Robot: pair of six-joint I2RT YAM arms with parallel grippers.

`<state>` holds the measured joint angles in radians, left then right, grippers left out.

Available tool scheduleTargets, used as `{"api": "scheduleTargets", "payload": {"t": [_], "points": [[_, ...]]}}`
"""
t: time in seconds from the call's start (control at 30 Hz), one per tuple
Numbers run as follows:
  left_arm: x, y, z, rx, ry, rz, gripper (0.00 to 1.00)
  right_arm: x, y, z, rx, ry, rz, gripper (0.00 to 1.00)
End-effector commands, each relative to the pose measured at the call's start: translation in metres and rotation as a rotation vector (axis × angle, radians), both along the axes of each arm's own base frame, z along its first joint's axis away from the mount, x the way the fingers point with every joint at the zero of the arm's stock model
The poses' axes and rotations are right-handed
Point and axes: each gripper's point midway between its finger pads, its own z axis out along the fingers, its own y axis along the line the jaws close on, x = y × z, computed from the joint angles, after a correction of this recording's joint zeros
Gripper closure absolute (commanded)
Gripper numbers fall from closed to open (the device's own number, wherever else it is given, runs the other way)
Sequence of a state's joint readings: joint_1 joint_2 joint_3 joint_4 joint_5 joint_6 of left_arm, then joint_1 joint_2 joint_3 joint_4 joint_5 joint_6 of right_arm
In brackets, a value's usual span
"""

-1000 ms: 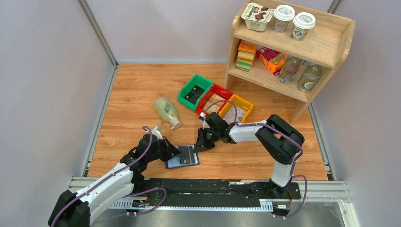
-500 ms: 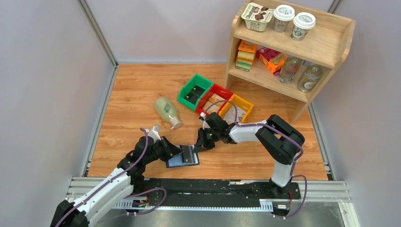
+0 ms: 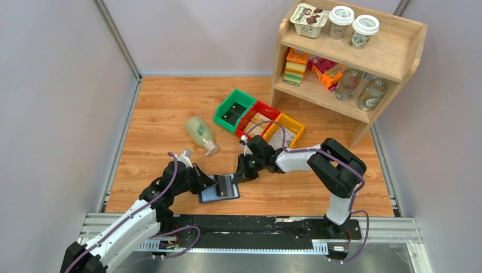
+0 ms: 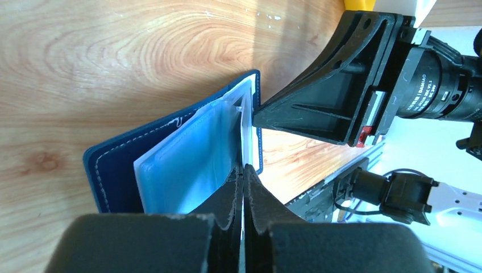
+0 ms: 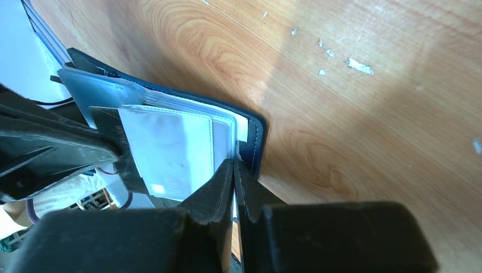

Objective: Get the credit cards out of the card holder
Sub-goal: Remove the credit card from the card holder.

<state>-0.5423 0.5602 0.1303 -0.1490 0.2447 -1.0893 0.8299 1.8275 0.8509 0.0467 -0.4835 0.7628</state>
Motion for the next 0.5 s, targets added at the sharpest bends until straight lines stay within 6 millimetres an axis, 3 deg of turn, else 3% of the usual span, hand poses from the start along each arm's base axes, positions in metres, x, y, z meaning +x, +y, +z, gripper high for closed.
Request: {"api": "scheduleTargets", "payload": {"t": [0.0, 0.27, 0.47], "points": [[0.004, 0.018, 0.016, 0.170, -0.005, 0.001, 1.00, -0.017, -0.077, -0.072, -0.376, 0.034, -0.060, 0.90], [0.008, 0.040, 0.032, 0.357, -0.013, -0.012, 1.00, -0.002, -0.077, -0.055, -0.396, -0.033, -0.063, 0.89], [0.016, 0.046, 0.064, 0.414, -0.150, -0.058, 1.00, 0.010, -0.068, -0.027, -0.354, -0.088, -0.047, 0.85]]}}
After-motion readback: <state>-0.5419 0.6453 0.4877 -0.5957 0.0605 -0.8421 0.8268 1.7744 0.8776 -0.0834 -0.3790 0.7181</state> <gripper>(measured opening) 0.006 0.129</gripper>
